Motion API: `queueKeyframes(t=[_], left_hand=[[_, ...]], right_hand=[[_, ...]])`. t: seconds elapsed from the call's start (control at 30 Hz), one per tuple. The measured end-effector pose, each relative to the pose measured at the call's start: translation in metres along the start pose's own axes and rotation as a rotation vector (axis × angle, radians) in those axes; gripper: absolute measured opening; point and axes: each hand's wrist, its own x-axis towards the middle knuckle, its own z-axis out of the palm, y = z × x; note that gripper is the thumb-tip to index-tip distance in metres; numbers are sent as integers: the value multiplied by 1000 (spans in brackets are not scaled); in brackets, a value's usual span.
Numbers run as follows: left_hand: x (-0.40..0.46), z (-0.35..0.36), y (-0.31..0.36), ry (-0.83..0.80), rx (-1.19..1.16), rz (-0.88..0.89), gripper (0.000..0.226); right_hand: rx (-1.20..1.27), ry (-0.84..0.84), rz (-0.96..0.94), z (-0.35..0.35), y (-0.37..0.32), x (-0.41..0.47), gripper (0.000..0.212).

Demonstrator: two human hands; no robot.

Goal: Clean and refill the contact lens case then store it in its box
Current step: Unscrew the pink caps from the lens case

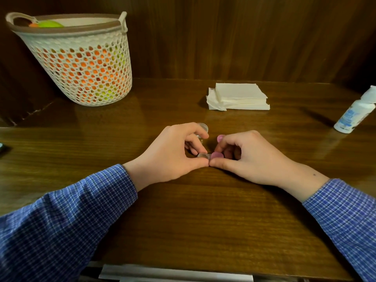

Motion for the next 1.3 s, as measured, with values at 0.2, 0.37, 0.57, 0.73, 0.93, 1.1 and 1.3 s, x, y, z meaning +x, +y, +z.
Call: queueKeyframes(t=[0.2,0.37,0.57,0.73,0.93,1.1,1.3], left_hand=[[2,-3,3,-14,14,-6,45],[2,-3,5,-10,21,1,41],[0,-2,6,-6,18,4,42],[-1,0,7,-6,9,-19,41],[-4,1,7,8,0,-27,40],[-5,1,7,31,15,-28,40],[-5,2,5,31,10,-19,40]], right_hand=[[5,-41,-23,0,1,6,22],[-17,-72,-42,-3,-1,9,18],[-41,-99,-65,-4,-1,9,19],[-46,-118,-85,-6,-1,7,17],[-72,-87,-76,-4,-3,3,19],[-78,45,-87,-2,-3,-2,37],[51,54,-30,-1,-2,-2,38]])
